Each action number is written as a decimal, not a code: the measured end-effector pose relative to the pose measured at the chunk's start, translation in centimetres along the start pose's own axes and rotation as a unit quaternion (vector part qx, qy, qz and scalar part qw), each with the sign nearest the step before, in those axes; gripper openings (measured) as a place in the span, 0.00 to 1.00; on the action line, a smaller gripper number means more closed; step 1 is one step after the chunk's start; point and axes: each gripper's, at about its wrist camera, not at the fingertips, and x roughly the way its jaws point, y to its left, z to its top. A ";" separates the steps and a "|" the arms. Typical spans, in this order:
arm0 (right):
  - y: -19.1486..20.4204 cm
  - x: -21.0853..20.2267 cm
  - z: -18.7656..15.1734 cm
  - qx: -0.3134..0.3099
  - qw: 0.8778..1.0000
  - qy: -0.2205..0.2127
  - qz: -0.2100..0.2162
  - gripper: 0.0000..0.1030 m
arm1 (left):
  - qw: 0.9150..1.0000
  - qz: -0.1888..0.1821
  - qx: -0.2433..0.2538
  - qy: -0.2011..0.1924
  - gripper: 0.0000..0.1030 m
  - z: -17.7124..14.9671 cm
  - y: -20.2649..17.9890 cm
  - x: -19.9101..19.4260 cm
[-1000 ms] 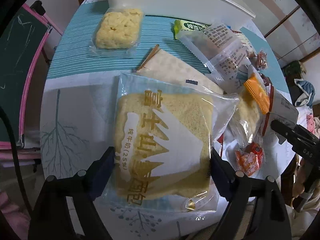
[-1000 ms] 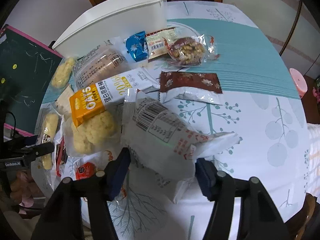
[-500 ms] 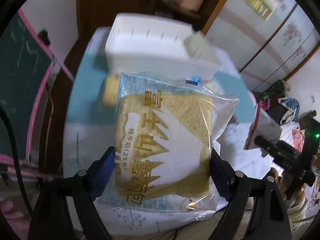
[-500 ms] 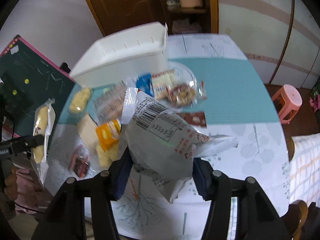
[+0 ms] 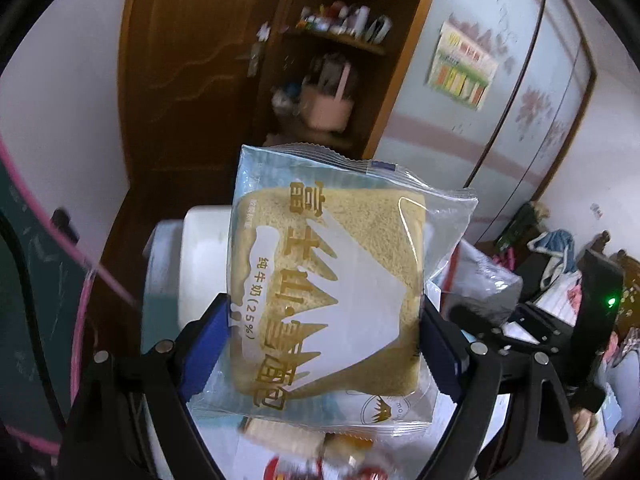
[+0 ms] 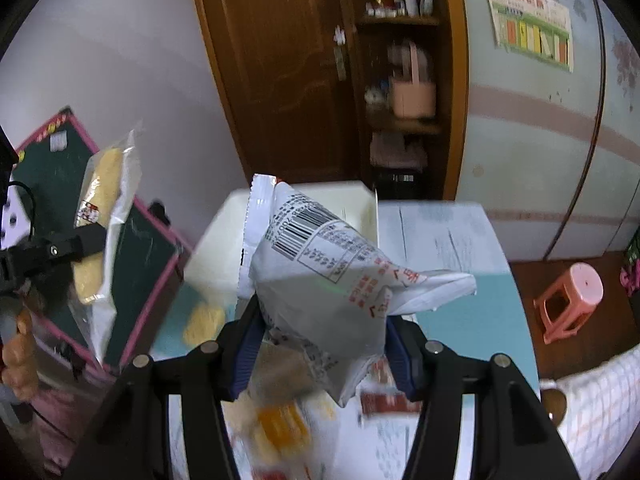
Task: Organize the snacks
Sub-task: 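Carry both bags into the white bin and open both grippers, then withdraw both grippers from the bin back over the snacks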
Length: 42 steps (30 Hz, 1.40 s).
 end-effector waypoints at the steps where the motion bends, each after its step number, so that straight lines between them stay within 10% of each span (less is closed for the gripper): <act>1: 0.1 0.3 1.0 0.000 1.000 -0.008 -0.005 0.54 | 1.000 0.000 -0.004 -0.006 0.84 0.9 0.0 0.2; 10: 0.1 8.2 5.9 0.021 0.998 0.015 -0.048 0.55 | 0.997 0.061 -0.033 0.023 0.84 5.0 3.5 9.9; 22: 2.7 17.1 3.5 -0.039 0.993 0.079 -0.078 0.67 | 0.985 0.123 -0.003 0.120 0.91 1.4 6.6 20.6; 29: 2.5 17.6 2.0 -0.027 0.993 0.092 -0.063 0.95 | 0.985 0.115 -0.032 0.122 1.00 1.2 6.7 19.6; 42: 2.9 13.9 1.5 -0.009 0.996 0.079 -0.046 0.97 | 0.992 0.083 -0.052 0.076 1.00 1.3 4.4 12.4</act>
